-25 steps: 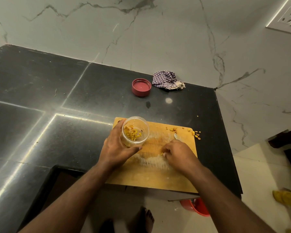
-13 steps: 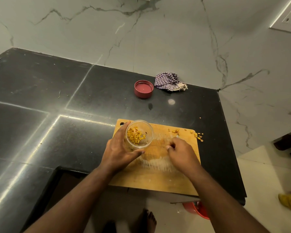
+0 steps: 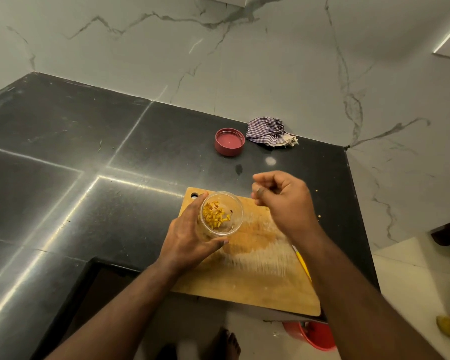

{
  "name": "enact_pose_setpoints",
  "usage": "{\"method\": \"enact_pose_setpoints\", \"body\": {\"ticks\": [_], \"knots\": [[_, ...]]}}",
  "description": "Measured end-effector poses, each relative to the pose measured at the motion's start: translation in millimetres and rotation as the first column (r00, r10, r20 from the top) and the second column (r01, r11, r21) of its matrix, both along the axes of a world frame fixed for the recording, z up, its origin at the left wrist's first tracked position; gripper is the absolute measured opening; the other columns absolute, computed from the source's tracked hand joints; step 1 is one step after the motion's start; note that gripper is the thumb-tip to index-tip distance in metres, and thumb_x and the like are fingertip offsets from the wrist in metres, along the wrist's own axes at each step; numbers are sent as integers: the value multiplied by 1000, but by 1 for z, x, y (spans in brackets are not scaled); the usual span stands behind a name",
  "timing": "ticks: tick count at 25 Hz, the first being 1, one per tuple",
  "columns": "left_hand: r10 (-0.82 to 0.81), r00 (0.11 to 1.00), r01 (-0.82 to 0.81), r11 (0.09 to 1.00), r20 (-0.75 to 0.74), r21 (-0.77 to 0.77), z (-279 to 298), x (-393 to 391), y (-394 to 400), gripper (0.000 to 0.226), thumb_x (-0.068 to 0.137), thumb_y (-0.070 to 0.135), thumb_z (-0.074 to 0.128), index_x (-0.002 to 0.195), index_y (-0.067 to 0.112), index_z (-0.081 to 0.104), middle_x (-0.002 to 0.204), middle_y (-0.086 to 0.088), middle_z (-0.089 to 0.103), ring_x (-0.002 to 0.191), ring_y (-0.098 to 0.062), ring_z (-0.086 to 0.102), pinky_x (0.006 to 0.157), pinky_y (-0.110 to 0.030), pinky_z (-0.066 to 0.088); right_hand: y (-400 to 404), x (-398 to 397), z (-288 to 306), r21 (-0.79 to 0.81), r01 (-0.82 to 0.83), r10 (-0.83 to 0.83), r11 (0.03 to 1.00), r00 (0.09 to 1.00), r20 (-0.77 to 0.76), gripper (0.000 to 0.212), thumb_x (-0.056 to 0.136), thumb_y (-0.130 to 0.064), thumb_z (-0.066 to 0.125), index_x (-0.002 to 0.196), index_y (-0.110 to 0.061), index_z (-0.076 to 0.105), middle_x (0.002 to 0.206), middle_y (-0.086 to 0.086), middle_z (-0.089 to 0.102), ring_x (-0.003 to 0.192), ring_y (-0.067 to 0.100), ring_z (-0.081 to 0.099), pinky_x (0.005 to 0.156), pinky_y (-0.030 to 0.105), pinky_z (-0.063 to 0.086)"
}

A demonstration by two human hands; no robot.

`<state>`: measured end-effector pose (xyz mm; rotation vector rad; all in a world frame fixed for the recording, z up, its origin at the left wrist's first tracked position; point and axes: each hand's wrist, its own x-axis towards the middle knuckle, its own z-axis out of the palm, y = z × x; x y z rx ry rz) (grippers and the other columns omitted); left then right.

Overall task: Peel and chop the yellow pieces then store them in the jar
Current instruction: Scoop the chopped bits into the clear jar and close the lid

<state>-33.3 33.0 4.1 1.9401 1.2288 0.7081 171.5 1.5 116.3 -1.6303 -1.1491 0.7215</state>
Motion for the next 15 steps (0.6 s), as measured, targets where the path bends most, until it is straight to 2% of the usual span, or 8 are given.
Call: {"method": "enact_pose_setpoints", "body": {"ticks": [1,2,4,7,9,12,15], "knots": [[0,1000,0,1000,-2,2,-1,0,0,111,63,68,76,153,41,18,151,13,41,134,-12,47,106,-48,45,8,7,-3,-20,38,-38,999,999,17,12,90,-11,68,102,-14,72,80,4,72,73,20,70,70,36,61],[3,1000,-3,1000,-5,1,-2,0,1,111,63,67,77,153,40,17,152,13,40,135,-12,46,107,-48,45,17,13,-8,-55,52,-46,997,993,108,12,91,-18,67,103,-17,72,82,0,72,75,16,69,72,37,61],[12,1000,-12,1000,-14,3,-3,1,2,112,65,66,78,154,39,17,154,13,37,137,-11,43,110,-47,42,41,21,-22,-173,19,38,985,948,317,19,93,-24,64,111,-21,70,94,-7,71,86,9,66,82,34,57],[34,999,-34,999,-27,4,-5,1,4,113,65,68,77,155,37,17,157,13,34,140,-10,40,113,-44,39,90,26,-43,-301,-81,219,950,862,458,38,93,-13,57,131,-18,61,125,0,65,114,15,60,100,32,47],[38,999,-38,999,-36,-3,-6,3,4,112,65,72,75,155,37,17,157,15,33,141,-8,37,114,-44,37,124,26,-51,-331,-108,290,937,769,570,49,92,-10,56,140,-19,51,140,3,56,129,23,51,108,38,42],[52,996,-53,999,-71,-11,-6,3,6,113,66,76,71,155,39,13,158,17,29,142,-6,34,116,-44,35,169,23,-55,-410,-121,383,904,653,653,60,90,-8,55,147,-21,39,146,7,48,131,31,47,105,43,44],[53,993,-57,998,-103,-29,-3,4,6,118,66,75,72,156,39,6,161,15,23,144,-8,30,118,-43,30,198,20,-64,-488,-91,444,868,583,680,55,88,-10,59,140,-20,45,137,10,55,120,33,56,94,41,48]]}}
